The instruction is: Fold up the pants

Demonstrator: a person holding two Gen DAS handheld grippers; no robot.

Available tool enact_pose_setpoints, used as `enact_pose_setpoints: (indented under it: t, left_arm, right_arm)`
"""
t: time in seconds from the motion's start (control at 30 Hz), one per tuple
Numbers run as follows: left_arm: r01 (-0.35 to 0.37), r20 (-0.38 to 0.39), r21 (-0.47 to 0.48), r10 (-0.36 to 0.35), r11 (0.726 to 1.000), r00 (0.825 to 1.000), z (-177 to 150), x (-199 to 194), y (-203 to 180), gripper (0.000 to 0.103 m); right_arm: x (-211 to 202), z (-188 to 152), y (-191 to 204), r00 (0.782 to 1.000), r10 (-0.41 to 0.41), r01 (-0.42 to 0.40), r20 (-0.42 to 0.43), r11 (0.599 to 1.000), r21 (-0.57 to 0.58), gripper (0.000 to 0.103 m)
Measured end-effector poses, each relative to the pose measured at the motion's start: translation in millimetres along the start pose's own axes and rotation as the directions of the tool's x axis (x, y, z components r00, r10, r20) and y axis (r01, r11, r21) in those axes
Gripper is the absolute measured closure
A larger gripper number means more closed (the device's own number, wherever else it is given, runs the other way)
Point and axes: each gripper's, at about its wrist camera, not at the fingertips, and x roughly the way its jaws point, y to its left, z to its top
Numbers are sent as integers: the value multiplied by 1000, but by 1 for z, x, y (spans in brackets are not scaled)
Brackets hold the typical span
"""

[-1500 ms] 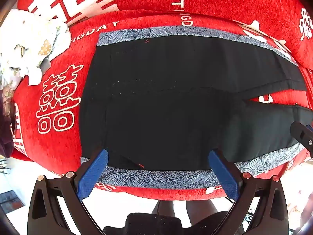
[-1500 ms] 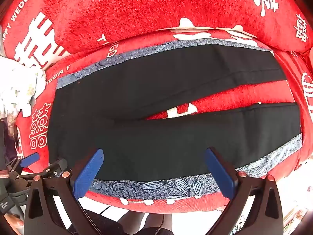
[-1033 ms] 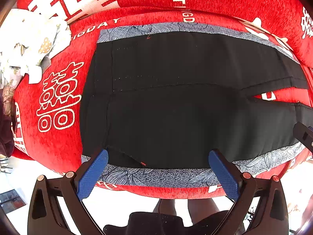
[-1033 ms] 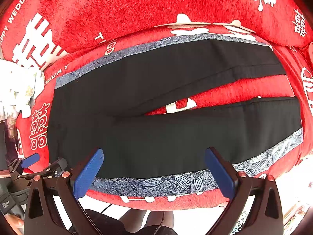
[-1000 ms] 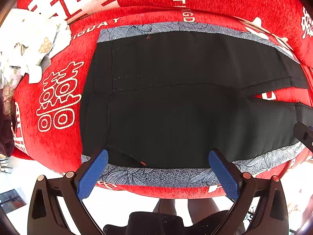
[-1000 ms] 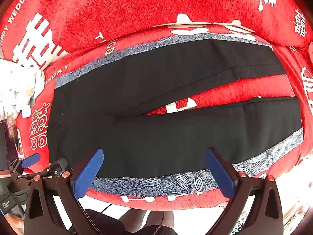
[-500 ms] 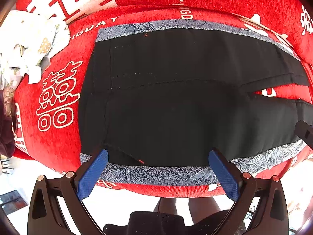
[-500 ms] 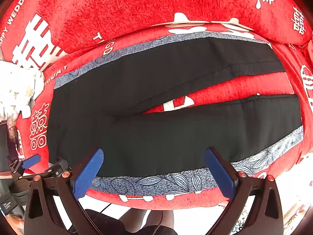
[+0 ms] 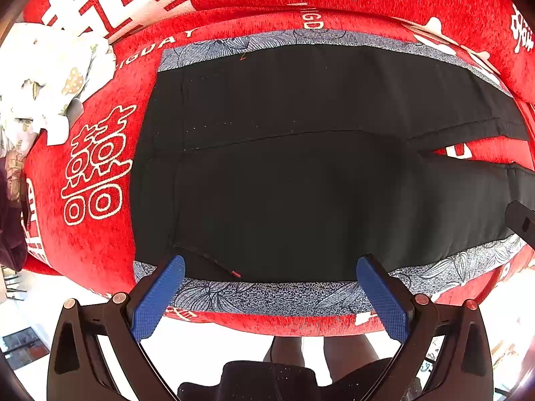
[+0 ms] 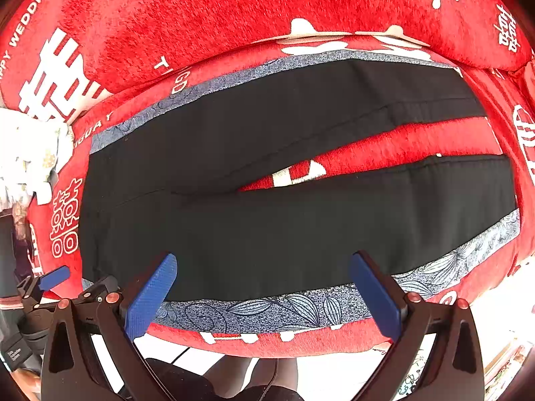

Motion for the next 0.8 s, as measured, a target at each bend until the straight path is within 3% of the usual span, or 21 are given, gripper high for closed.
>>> enact_pose_setpoints:
  t: [0.27,0.8]
  left_arm:
    - [25,-23,-1,-25,1000,999,-3,4,1,0]
    - [21,-15,-1,-21,1000,1000,-7,10,3,0]
  right_arm:
    - [3,-2,-1,999,-47,47,16,999,-8,0]
    - [9,-7,-3,999,-33,33,10,999,8,0]
